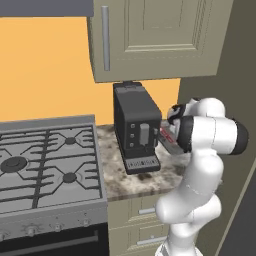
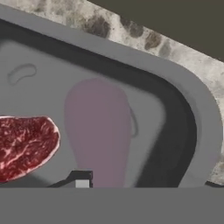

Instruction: Place the tupperware on the second highest shelf of the fridge. Make space for the tupperware among the existing items by rearranging them on the shelves if needed. Close the fridge door when finished.

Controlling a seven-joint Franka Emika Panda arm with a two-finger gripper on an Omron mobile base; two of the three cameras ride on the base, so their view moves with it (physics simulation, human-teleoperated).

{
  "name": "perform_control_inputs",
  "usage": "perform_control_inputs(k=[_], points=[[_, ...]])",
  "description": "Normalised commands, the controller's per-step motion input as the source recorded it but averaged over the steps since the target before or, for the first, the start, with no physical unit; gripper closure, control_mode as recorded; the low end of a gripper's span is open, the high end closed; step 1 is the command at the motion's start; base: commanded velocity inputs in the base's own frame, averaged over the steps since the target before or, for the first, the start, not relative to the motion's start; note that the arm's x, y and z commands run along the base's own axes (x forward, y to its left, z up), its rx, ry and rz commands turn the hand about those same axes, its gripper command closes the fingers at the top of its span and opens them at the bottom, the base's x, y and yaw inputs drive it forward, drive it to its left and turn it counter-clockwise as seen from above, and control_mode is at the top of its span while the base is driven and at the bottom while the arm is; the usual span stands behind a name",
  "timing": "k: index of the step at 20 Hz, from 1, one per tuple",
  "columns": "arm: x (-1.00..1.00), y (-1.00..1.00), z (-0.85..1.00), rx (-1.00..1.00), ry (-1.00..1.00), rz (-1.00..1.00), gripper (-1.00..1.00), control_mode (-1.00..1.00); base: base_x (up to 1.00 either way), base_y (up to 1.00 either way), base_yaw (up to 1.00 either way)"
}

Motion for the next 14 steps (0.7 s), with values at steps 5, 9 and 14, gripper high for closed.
perform_control_inputs(k=[5, 9, 14], points=[[-1.00, 0.01, 0.48, 0.00, -0.07, -0.15, 1.00, -1.00, 0.00, 0.00, 0.00], [-0.94, 0.05, 0.96, 0.00, -0.20, -0.16, 1.00, -1.00, 0.00, 0.00, 0.00], [-0.79, 0.36, 1.00, 0.00, -0.16, -0.11, 1.00, -1.00, 0.00, 0.00, 0.00]])
